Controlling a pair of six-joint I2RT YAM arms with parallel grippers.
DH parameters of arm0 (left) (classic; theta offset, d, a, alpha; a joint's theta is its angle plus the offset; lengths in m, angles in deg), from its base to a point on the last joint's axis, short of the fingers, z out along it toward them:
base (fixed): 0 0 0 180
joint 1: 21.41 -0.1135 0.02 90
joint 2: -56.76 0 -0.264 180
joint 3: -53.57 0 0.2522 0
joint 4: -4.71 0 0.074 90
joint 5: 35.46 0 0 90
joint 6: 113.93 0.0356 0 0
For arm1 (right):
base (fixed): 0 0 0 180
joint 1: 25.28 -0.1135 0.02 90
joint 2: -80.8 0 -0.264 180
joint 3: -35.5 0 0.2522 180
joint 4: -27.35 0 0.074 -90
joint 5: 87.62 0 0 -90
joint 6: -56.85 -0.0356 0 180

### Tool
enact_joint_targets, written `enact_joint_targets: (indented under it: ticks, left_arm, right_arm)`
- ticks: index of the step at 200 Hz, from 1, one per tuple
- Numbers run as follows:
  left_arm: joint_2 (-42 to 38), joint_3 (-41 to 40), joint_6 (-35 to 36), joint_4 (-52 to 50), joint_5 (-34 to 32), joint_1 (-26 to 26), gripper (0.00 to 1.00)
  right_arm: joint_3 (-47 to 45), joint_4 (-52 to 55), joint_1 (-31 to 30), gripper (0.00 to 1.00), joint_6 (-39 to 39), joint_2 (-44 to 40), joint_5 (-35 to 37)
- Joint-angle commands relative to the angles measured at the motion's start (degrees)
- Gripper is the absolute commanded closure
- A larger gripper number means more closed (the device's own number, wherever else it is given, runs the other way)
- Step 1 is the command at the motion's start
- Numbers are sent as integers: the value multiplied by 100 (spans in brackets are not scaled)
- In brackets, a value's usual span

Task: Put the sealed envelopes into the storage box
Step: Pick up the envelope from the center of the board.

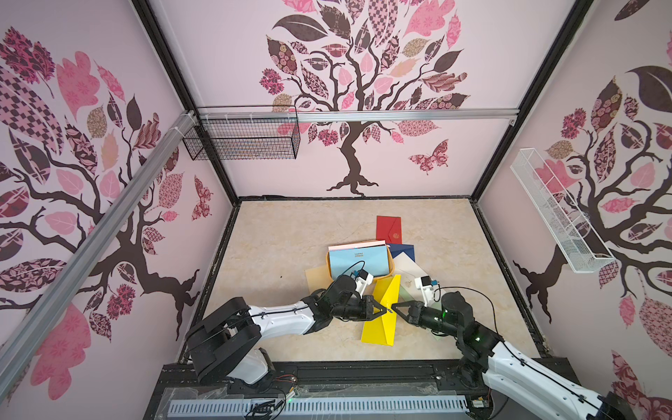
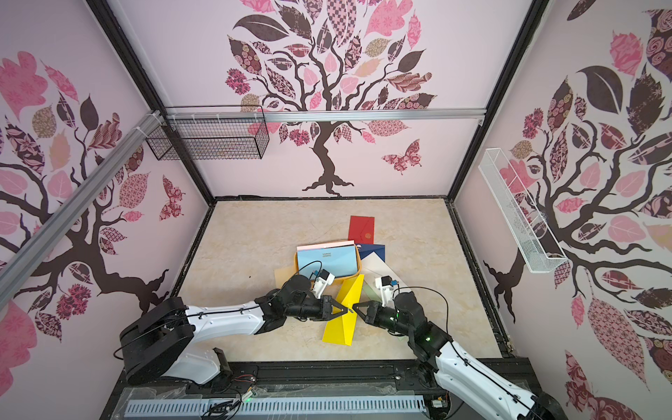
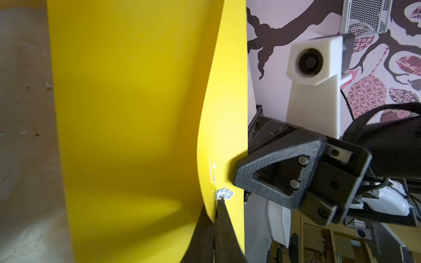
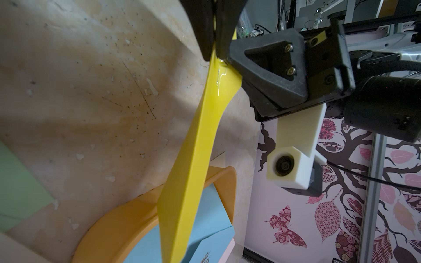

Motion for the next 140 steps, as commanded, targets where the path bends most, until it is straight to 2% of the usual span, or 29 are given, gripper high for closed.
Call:
enact_joint_targets:
  ticks: [1,22,44,80,107,140]
  left_arm:
    - [-11,-27,100,-45,-4,6,62]
    - [-261,-2,219,-365,-132,4,50]
    - [-678,61,423,-1133,-431,-11,42]
    - [-1525,82,755,-3392,-1575,-296,41]
    - [-2619,-57,824,-4440,-1961,-805,41]
    - [-3549,600,1219,-6077,-2815,-1105,38]
  right_arm:
    - [225,153,-8,95,115,-110,8]
    - [324,213,-10,98,214,-120,39]
    - [689,835,-16,100,767,-47,241]
    - [1872,2030,-5,100,2219,590,355]
    - [2953,2865,-7,100,3423,1223,647]
    - [4277,3594,8,100,4717,2046,566]
